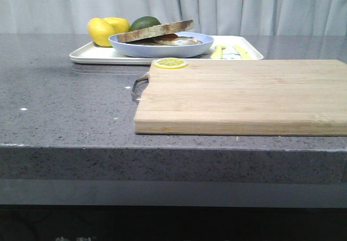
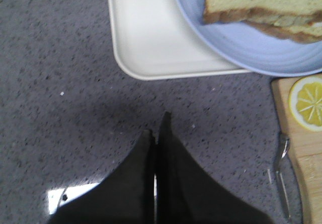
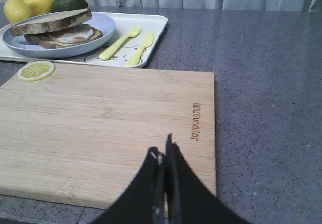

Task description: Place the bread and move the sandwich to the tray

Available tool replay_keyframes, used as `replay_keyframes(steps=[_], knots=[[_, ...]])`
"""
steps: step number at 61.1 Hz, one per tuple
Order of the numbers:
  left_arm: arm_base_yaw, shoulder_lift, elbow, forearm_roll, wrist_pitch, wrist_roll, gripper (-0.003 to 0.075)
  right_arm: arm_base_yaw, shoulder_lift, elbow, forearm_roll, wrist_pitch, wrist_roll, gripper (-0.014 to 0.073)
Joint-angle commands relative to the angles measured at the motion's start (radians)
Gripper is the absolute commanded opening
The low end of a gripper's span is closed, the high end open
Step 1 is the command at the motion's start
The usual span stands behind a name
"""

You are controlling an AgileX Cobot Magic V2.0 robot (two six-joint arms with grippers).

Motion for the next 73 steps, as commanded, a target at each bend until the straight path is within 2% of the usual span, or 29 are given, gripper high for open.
replay_keyframes(steps=[1,19,29,42,55,73], knots=[[0.022,-0.162,0.151,0.004,-0.154,-0.015,-0.002,-0.005,0.006,-0.026,0.003,-0.083,0.001,-0.006],[0.063,-0.517,0.676,0.004,-0.474,-0.015,-0.002,-0.005,0.006,-0.026,0.003,-0.083,0.001,-0.006],[0.066,-0.777,0.952,-0.008,-0.686,-0.015,-0.002,-0.005,0.006,-0.026,0.003,-0.083,0.001,-0.006],[0.066,-1.122,1.219,-0.025,-0.878,-0.016,-0.002,-0.005,0.006,-0.026,0.003,-0.083,0.001,-0.006],[0.066,-1.389,1.378,-0.025,-0.956,-0.016,-0.002,-0.005,0.006,-0.026,0.003,-0.083,0.001,-0.006],[0.066,-1.435,1.393,-0.025,-0.974,-0.016,-0.002,-0.005,0.006,-0.026,0.003,-0.083,0.001,-0.006]])
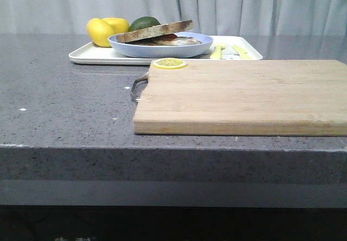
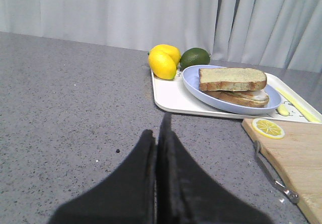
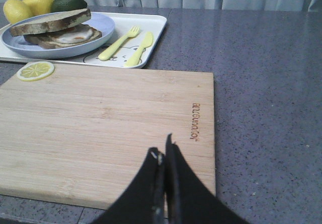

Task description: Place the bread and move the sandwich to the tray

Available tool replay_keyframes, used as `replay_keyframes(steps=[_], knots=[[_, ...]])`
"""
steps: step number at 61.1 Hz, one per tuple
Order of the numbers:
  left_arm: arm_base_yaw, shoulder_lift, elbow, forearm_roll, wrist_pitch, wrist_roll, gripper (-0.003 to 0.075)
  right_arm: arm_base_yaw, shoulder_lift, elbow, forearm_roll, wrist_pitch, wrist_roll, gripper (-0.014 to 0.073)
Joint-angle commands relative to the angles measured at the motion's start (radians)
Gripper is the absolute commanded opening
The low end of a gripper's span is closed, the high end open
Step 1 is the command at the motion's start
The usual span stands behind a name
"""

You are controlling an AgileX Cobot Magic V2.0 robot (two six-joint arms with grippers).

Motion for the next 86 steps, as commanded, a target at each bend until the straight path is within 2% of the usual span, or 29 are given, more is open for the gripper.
replay_keyframes(steps=[1,32,41,58,70,73,86], knots=[[0.003,0.005,-0.028,-0.011,-0.091,-0.012,-0.002,-0.005,0.006,-0.026,0.003,-0.083,0.001,-0.006],[0.003,0.005,-0.028,-0.011,-0.093,-0.012,-0.002,-0.005,0.006,-0.026,0.003,-0.083,0.001,-0.006],[0.03,-0.079,0.061,-0.006,-0.176,-0.012,-0.002,-0.005,0.006,-0.026,0.003,-0.083,0.001,-0.006],[0.177,-0.321,0.28,-0.006,-0.178,-0.012,-0.002,-0.005,0.006,-0.026,0.003,-0.083,0.001,-0.006],[0.182,-0.319,0.391,-0.006,-0.245,-0.012,-0.002,-0.005,0.006,-0.026,0.003,-0.081,0.001,-0.006],[0.182,-0.319,0.385,-0.006,-0.192,-0.012,-0.002,-0.005,0.006,-0.026,0.003,-0.081,0.001,-0.006],[0.182,-0.319,0.387,-0.006,-0.19,-0.012,-0.002,-0.005,0.006,-0.026,0.003,-0.08,0.001,-0.006]])
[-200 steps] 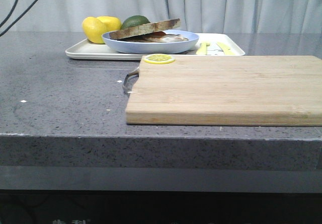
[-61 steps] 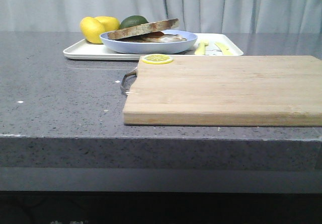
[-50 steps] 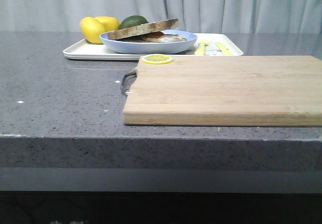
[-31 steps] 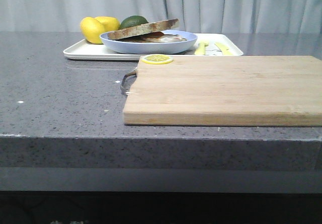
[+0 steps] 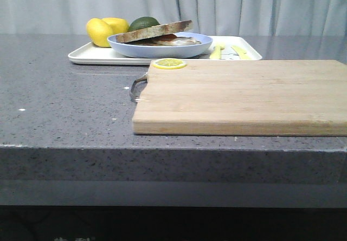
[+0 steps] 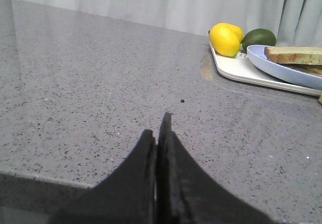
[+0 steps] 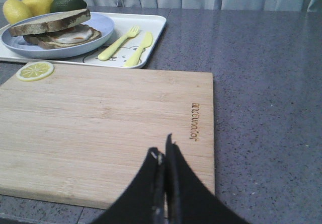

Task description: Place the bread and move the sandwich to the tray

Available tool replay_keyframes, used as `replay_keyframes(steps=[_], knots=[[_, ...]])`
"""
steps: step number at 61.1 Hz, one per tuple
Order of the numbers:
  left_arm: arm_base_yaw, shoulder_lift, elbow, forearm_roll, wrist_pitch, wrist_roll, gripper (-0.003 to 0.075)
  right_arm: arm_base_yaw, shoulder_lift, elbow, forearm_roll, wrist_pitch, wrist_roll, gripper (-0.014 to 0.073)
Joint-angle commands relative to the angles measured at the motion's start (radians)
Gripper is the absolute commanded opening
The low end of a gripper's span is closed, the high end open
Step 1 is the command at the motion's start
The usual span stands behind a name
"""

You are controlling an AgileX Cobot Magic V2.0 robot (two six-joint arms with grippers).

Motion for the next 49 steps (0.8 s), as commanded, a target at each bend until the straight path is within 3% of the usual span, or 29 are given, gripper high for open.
replay_keyframes(steps=[1,49], knots=[[0.002,-0.022,0.0,-0.004,-0.073,-0.012,-0.002,-0.005,0.006,-0.026,0.003,-0.079,0.001,-0.006],[0.002,-0.022,0.0,-0.004,-0.073,-0.012,-0.002,-0.005,0.006,-0.012,0.002,-0.107,0.001,-0.006]])
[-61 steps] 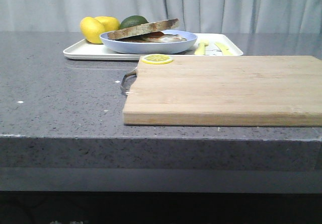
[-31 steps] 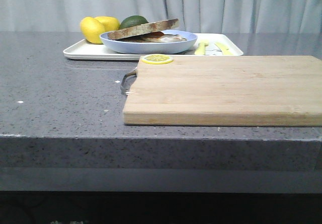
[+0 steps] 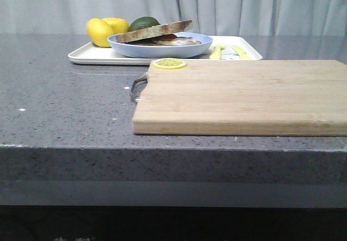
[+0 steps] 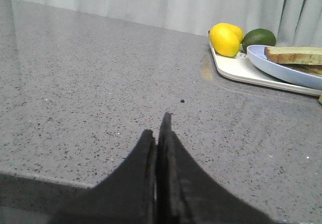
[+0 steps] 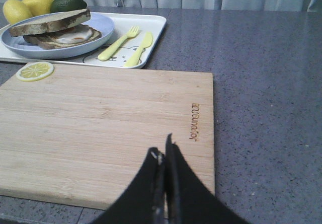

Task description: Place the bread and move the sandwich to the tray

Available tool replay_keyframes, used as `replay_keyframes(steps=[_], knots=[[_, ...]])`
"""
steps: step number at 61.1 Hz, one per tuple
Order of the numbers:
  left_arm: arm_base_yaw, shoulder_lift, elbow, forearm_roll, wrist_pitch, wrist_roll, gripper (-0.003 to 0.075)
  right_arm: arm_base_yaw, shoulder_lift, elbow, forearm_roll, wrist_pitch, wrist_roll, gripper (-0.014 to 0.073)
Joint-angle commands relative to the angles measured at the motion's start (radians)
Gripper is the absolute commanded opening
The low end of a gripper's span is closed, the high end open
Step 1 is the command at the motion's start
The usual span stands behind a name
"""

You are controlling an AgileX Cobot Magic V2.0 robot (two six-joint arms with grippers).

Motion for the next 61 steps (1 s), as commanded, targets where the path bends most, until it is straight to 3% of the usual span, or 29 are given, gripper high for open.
replay_keyframes(steps=[1,16,27,38,61], knots=[[0.002,-0.022,0.0,-0.004,-0.074,-0.011,-0.002,-0.005,0.004,-0.004,0.002,-0.122,-0.001,-0.006],[0.002,-0.022,0.0,-0.004,-0.074,-0.011,-0.002,-0.005,-0.106,0.233,0.003,-0.37,-0.001,-0.006],[0.002,-0.022,0.0,-0.004,-0.074,-0.011,-0.002,-0.005,-0.244,0.369,0.006,-0.354,-0.001,-0.006],[0.002,-0.022,0.0,-0.004,-0.074,-0.011,-0.002,-0.005,-0.295,0.365,0.006,-0.231,-0.001,-0.006],[0.002,-0.022,0.0,-0.004,-0.074,-0.011,-0.002,-0.005,-0.295,0.365,0.006,-0.211,-0.001,-0.006]])
